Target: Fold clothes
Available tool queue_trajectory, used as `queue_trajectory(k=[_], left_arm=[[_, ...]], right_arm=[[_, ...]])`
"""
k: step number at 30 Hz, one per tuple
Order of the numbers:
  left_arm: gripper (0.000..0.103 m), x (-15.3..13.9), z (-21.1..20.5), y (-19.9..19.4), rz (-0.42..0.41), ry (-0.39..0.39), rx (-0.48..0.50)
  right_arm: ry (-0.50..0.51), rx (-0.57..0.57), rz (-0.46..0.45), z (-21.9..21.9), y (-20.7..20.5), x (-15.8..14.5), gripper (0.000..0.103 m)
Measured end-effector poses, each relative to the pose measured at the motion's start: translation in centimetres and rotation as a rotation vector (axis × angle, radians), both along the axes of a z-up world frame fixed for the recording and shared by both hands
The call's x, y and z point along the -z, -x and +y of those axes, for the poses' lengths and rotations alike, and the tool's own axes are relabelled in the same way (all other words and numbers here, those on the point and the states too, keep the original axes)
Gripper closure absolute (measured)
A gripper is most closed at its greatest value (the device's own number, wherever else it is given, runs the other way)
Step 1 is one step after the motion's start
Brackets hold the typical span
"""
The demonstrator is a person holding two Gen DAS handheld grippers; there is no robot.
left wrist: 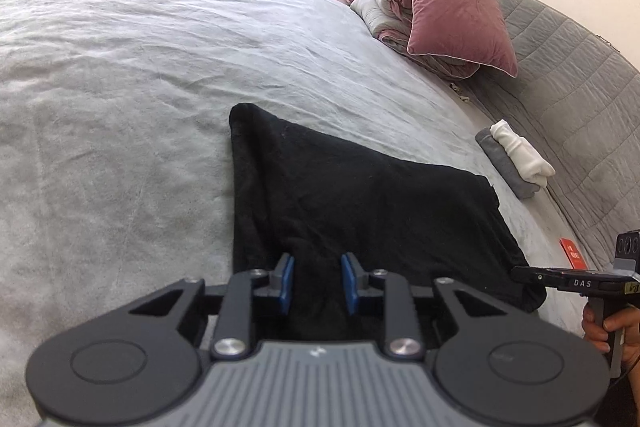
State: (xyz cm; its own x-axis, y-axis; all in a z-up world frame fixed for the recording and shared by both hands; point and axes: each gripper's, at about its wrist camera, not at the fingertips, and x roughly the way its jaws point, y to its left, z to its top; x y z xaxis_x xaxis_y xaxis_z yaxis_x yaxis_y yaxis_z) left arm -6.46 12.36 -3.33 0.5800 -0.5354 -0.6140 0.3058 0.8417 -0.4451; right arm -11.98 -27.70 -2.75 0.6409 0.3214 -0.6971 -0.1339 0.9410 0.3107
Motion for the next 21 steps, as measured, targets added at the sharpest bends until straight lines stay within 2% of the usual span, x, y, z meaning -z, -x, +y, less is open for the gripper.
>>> queue_trajectory(k=[5, 7, 9, 10, 11, 12, 14, 17, 21], left_arm=[[0.094, -0.8, -0.3, 0.3, -0.024, -0.087, -0.02], [0.088, -1.1, -0.4, 0.4, -0.033, -0.112, -0.013], [0.078, -1.5, -0.1, 0.4, -0.049, -0.111, -0.035], [0.068, -1.8, 0.1, 0.4, -0.064, -0.102, -0.057], [0.064, -2.0, 0.2, 0.4, -0.086, -0.092, -0.085], [0.064, -2.3, 0.1, 0.3, -0.109, -0.086, -0.109], [0.065, -2.6, -0.4, -0.1, -0.146, -0.072, -0.131], [0.065, -2.6, -2.6, -1.1, -0.174, -0.077, -0.128], [0.065, -2.2, -4.8, -2.2, -0.178, -0.109, -0.108]], right_arm=[[-0.018, 0.013, 0.025, -0.6, -0.1, -0.1, 0.093], [-0.029, 0.011, 0.031, -0.8, -0.1, -0.3, 0.086], [-0.075, 0.025, -0.009, -1.3, -0.1, -0.9, 0.081], [-0.104, 0.036, -0.036, -1.6, 0.0, -1.3, 0.075], [-0.132, 0.05, -0.063, -1.9, 0.0, -1.6, 0.071], [-0.157, 0.075, -0.092, -2.2, -0.1, -1.8, 0.067], [-0.183, 0.12, -0.15, -2.5, -0.4, -2.1, 0.067], [-0.152, 0.176, -0.196, -2.1, -1.5, -1.9, 0.067], [-0.024, 0.175, -0.262, 0.6, -3.0, -2.2, 0.067]])
